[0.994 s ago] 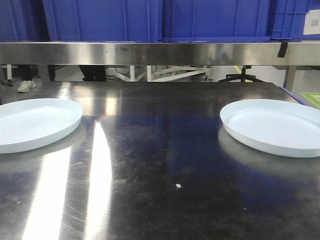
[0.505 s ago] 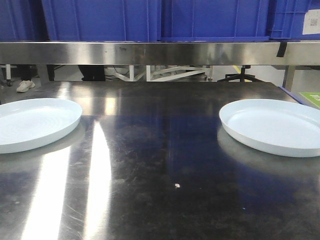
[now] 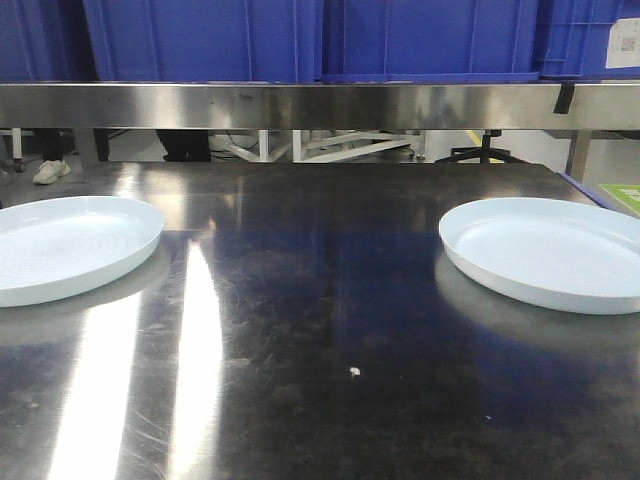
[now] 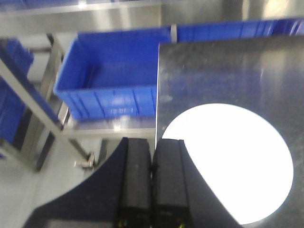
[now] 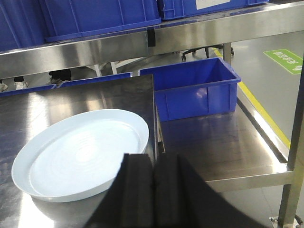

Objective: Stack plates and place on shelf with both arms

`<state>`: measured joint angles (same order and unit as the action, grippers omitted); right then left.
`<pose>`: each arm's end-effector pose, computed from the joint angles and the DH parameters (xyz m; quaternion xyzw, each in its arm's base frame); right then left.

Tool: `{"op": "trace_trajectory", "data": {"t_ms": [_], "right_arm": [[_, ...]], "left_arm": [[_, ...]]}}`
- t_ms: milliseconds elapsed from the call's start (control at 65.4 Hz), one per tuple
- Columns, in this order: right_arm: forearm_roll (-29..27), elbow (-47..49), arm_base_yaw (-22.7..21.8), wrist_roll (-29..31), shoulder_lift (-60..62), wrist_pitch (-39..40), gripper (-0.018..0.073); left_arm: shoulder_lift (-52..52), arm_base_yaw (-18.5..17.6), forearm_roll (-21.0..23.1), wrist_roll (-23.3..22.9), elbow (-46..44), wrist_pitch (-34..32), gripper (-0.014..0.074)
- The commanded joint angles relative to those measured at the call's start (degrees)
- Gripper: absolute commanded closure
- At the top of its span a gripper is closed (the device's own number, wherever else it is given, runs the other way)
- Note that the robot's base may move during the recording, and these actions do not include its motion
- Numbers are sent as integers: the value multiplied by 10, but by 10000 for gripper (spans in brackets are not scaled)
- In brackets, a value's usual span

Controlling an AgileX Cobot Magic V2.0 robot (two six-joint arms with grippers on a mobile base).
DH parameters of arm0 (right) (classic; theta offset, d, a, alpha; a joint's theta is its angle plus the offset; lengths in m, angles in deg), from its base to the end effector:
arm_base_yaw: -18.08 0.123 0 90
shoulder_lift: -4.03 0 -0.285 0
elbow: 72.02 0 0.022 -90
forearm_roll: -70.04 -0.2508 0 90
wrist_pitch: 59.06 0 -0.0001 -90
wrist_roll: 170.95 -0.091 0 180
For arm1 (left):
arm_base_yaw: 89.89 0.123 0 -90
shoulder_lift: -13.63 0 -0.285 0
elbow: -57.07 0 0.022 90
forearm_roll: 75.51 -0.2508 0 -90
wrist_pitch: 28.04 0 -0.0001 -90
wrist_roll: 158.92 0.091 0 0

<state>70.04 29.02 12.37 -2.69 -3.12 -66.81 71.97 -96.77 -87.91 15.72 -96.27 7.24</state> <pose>0.0565 -0.0056 0.1912 0.1108 0.7221 0.0359 0.6819 0.1768 -0.0100 0.3646 0.0568 0.8615 0.0447 0.5026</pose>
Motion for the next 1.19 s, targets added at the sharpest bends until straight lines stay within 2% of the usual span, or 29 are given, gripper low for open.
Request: {"op": "trace_trajectory", "data": {"t_ms": [0, 122, 229, 505, 719, 1178], "right_arm": [[4, 0, -3, 1, 11, 55, 503], [4, 0, -3, 1, 11, 55, 503], [4, 0, -3, 1, 11, 55, 503], [4, 0, -3, 1, 11, 55, 503], [4, 0, -3, 1, 11, 55, 503], [4, 0, -3, 1, 11, 55, 503]], "left_arm": [[12, -5, -2, -2, -36, -27, 513], [20, -5, 3, -2, -36, -79, 513], [25, -5, 2, -2, -36, -97, 513], [29, -5, 6, -2, -36, -95, 513], [49, -5, 7, -3, -36, -127, 513], [60, -5, 14, -3, -36, -108, 513]]}}
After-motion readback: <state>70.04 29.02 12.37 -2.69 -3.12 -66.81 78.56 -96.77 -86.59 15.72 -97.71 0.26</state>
